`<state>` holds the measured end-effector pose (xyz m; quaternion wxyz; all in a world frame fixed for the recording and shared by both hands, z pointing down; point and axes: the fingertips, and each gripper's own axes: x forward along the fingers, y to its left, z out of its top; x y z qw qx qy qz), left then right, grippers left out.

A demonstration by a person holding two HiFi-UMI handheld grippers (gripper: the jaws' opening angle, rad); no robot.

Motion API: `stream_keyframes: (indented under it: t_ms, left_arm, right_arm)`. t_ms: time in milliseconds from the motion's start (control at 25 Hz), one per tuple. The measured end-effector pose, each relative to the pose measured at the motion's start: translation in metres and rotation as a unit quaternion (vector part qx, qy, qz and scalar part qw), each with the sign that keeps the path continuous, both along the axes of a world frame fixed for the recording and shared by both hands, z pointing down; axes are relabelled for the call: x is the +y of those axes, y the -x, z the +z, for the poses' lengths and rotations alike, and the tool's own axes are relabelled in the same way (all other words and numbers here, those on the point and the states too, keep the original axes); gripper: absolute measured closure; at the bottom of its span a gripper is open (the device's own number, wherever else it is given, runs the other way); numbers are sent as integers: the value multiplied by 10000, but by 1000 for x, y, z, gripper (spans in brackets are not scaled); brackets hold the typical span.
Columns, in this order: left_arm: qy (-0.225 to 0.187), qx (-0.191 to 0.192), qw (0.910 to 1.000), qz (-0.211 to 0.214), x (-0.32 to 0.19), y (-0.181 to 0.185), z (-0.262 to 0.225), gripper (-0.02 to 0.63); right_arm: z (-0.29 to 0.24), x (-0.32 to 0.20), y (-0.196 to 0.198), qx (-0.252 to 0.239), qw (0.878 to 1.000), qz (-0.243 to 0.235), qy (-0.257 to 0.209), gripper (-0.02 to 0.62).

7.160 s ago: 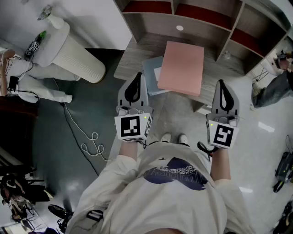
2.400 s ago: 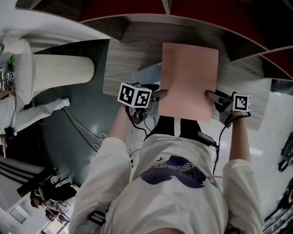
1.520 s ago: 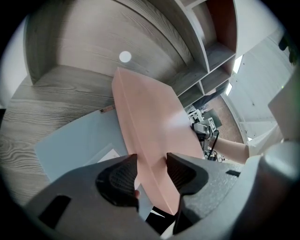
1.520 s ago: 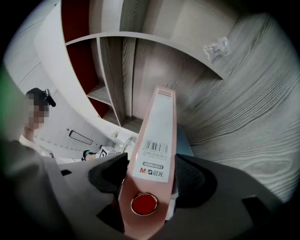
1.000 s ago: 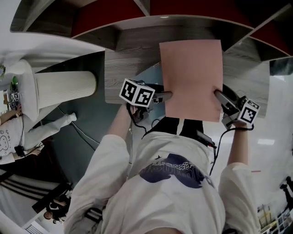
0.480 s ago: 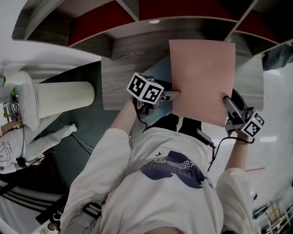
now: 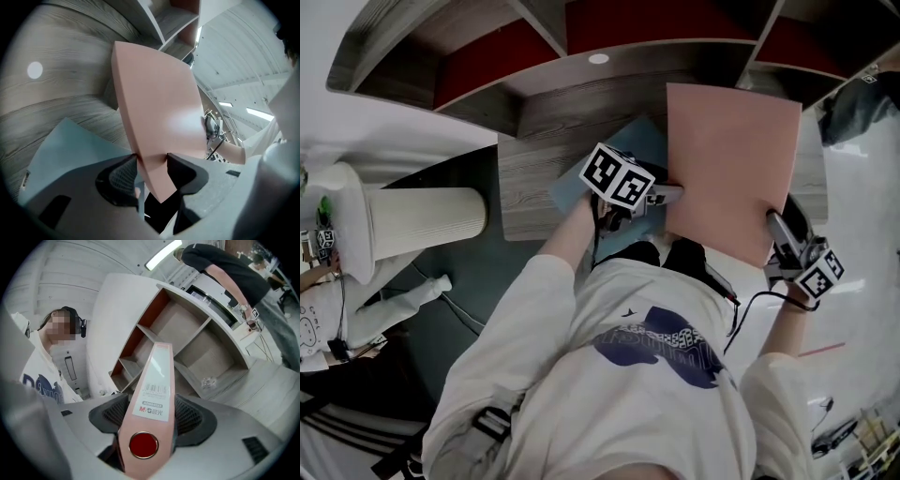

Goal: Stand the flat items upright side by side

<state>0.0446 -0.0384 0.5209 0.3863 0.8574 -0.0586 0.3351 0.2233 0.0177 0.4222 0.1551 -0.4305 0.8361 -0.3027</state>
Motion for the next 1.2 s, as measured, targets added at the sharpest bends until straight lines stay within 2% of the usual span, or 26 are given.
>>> stream_keyframes:
  t_ms: [360,520,800,1000,1200]
  left_arm:
    - [-332,47,9992,197,5,-31,8,399]
    - [-525,-24,9982,299,7,-42,14,399]
    - [-887,-128,9953,375,8,-55,25,402]
    - [-1092,-10,9936,305,5,-62,19,412]
    - [-1266,121,9917,185,6,-62,15,414]
  right_arm:
    - [-15,27,-7,639,9959,351,-531,301]
    - [-20,36,-4,1110,9899,403,-780,301]
    - [-22,54,10,2106,9713,571,-951,300]
    - [-20,70,22,2848,9500,884,-925,311]
    - [-4,91,29,3193,9363,1271,-719,311]
